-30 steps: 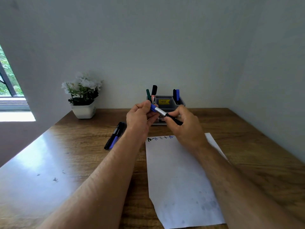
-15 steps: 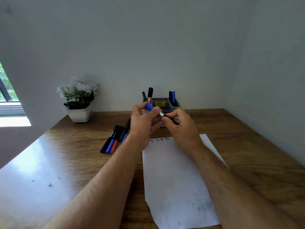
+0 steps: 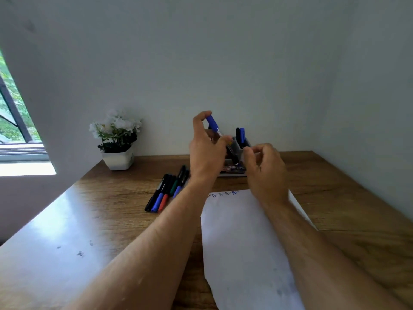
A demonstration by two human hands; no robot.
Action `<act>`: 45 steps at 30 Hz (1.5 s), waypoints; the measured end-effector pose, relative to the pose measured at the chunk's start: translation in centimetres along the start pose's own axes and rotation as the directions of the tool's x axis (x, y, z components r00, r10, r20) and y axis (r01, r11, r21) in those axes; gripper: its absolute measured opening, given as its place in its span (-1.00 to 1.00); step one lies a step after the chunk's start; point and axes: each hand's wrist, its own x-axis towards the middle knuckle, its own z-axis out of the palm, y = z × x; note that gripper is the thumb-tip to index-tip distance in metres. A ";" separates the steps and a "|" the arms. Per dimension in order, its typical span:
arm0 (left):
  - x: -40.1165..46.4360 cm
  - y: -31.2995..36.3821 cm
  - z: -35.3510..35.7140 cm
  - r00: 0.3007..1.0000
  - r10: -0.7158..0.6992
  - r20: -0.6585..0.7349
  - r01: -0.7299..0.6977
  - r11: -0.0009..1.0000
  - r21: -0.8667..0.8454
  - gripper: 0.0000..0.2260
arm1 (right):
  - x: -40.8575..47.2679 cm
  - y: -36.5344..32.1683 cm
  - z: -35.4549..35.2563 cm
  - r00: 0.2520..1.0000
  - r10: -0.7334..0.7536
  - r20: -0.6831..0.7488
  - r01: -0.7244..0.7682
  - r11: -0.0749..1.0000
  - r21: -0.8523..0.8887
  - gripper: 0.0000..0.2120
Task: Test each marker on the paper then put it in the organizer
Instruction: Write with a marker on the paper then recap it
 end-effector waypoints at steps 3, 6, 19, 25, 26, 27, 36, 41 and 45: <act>1.4 0.2 0.5 0.996 0.080 -0.043 -0.077 0.995 0.059 -0.40 | -0.2 0.0 0.1 1.000 -0.016 0.024 0.017 1.000 -0.014 -0.66; 3.2 0.4 1.2 0.992 0.074 -0.101 -0.065 0.993 0.096 -0.52 | -0.2 0.1 0.2 1.000 0.000 0.002 0.000 1.000 -0.018 -0.55; 8.4 -0.8 3.4 0.990 0.134 -0.051 -0.109 0.933 0.342 -0.73 | -0.2 0.5 0.7 0.998 -0.030 0.048 0.034 0.997 -0.064 -0.48; 9.0 -2.0 3.3 1.000 -0.011 -0.010 0.015 0.891 0.453 -0.70 | -0.1 0.5 0.9 0.997 -0.044 0.057 0.049 0.994 -0.095 -0.45; 8.9 -2.1 3.3 1.000 -0.024 -0.016 0.028 0.882 0.471 -0.70 | -0.2 0.5 0.9 0.997 -0.043 0.061 0.049 0.993 -0.103 -0.46; 8.9 -2.2 3.3 0.999 -0.042 -0.021 0.047 0.874 0.484 -0.71 | -0.1 0.5 0.9 0.997 -0.041 0.067 0.048 0.993 -0.108 -0.47; 8.5 -2.2 2.9 0.989 -0.144 -0.031 0.137 0.829 0.542 -0.71 | -0.1 0.8 1.2 0.996 -0.028 0.082 0.038 0.992 -0.120 -0.45; 7.9 -1.6 2.0 0.994 -0.100 -0.031 0.100 0.812 0.575 -0.75 | 0.0 0.8 1.1 0.995 -0.025 0.099 0.039 0.989 -0.141 -0.51; 7.3 -1.3 0.5 0.996 -0.083 -0.037 0.089 0.818 0.568 -0.89 | 0.0 0.7 1.0 0.994 -0.034 0.107 0.049 0.989 -0.138 -0.50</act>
